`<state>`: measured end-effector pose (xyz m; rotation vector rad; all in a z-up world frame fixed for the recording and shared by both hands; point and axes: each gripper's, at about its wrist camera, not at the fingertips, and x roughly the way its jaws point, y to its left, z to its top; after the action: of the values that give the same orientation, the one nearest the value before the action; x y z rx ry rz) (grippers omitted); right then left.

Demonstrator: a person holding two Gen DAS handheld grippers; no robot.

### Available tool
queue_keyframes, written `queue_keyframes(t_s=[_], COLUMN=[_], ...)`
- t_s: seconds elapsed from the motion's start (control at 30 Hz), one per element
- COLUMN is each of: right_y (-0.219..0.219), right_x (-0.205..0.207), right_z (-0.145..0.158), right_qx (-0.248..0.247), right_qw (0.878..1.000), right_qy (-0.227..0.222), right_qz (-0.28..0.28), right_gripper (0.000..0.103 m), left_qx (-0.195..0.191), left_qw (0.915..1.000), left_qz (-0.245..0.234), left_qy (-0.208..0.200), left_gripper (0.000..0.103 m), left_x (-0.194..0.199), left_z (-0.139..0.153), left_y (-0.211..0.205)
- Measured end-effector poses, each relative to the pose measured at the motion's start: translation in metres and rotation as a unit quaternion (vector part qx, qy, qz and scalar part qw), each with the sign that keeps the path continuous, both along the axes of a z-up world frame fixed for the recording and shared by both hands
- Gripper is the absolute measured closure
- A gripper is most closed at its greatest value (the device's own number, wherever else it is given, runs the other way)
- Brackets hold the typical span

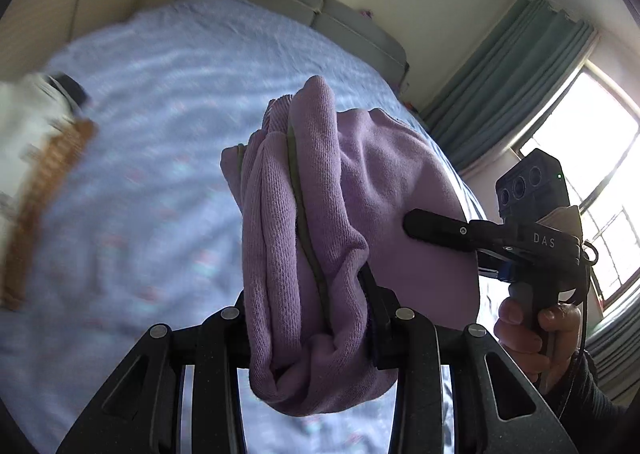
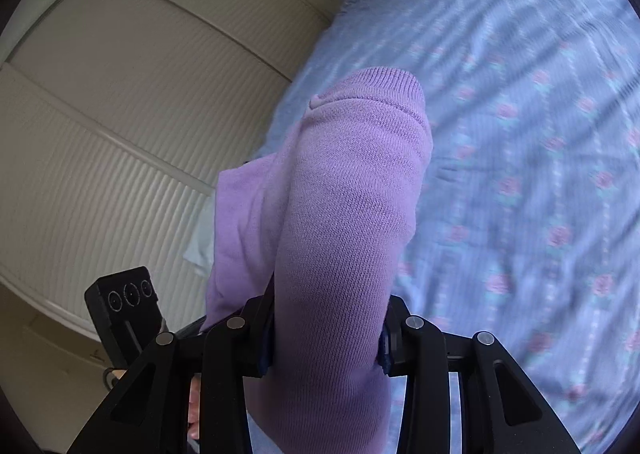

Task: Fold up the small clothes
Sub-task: 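Carry the folded sweatshirt with both grippers onto the clothes stack and release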

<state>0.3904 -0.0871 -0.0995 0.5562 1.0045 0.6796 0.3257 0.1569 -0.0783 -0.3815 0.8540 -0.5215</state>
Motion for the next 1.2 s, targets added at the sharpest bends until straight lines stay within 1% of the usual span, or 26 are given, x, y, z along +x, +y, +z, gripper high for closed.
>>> queue_keyframes(t_s=[0.1,0.2,0.3,0.37,0.43,0.5,0.57,0.63,0.73,0.77,0.83,0.9,1.0,1.07,1.1,1.17,1.2], right_y=[0.054,0.12,0.187,0.231,0.276,0.307,0.339,0.363,0.377,0.38,0.378,0.376,0.375,0.371,0.371,0.37,0.368], right_x=[0.007,0.02,0.036,0.049,0.064,0.076,0.089,0.096,0.107,0.11,0.115,0.119,0.117,0.12,0.121,0.12,0.122], right_z=[0.021,0.039,0.049,0.052,0.051,0.046,0.036,0.022,-0.004,-0.015,-0.036,-0.05,-0.05,-0.044,-0.04,-0.032,-0.037], right_qx=[0.009,0.028,0.046,0.059,0.071,0.079,0.083,0.08,0.062,0.054,0.048,0.047,0.035,0.034,0.029,0.01,0.002], right_qw=[1.0,0.999,0.998,0.997,0.996,0.995,0.995,0.996,0.998,0.998,0.997,0.997,0.998,0.998,0.998,0.999,0.999], right_qy=[-0.014,-0.025,-0.03,-0.03,-0.029,-0.025,-0.014,-0.003,0.024,0.036,0.059,0.067,0.059,0.059,0.058,0.05,0.045], right_qz=[0.017,0.032,0.043,0.047,0.049,0.049,0.046,0.037,0.021,0.016,0.008,0.003,0.007,0.01,0.01,0.009,0.007], right_gripper=[0.064,0.064,0.063,0.063,0.063,0.063,0.063,0.063,0.063,0.063,0.061,0.059,0.059,0.055,0.054,0.049,0.047], left_qx=[0.012,0.03,0.056,0.067,0.072,0.084,0.085,0.083,0.087,0.086,0.082,0.083,0.087,0.095,0.102,0.121,0.131], left_qw=[0.9996,0.9983,0.996,0.9947,0.9934,0.9917,0.9909,0.991,0.9905,0.9905,0.9904,0.9895,0.9884,0.9875,0.9866,0.9836,0.9817], left_qz=[0.02,0.042,0.063,0.071,0.085,0.095,0.103,0.105,0.101,0.102,0.105,0.112,0.122,0.124,0.126,0.133,0.138], left_qy=[-0.013,-0.026,-0.03,-0.031,-0.026,-0.024,-0.014,0.005,0.032,0.035,0.037,0.036,0.028,0.019,0.016,-0.001,-0.009], left_gripper=[0.067,0.067,0.066,0.066,0.066,0.066,0.066,0.066,0.065,0.065,0.062,0.061,0.056,0.051,0.045,0.039,0.034], left_x=[0.004,0.011,0.026,0.037,0.05,0.062,0.077,0.092,0.107,0.107,0.107,0.109,0.105,0.099,0.098,0.089,0.083], left_z=[0.024,0.045,0.061,0.066,0.065,0.06,0.046,0.023,-0.016,-0.025,-0.04,-0.049,-0.046,-0.037,-0.033,-0.019,-0.012], left_y=[0.054,0.116,0.18,0.216,0.254,0.279,0.301,0.314,0.321,0.322,0.324,0.324,0.324,0.322,0.322,0.319,0.318])
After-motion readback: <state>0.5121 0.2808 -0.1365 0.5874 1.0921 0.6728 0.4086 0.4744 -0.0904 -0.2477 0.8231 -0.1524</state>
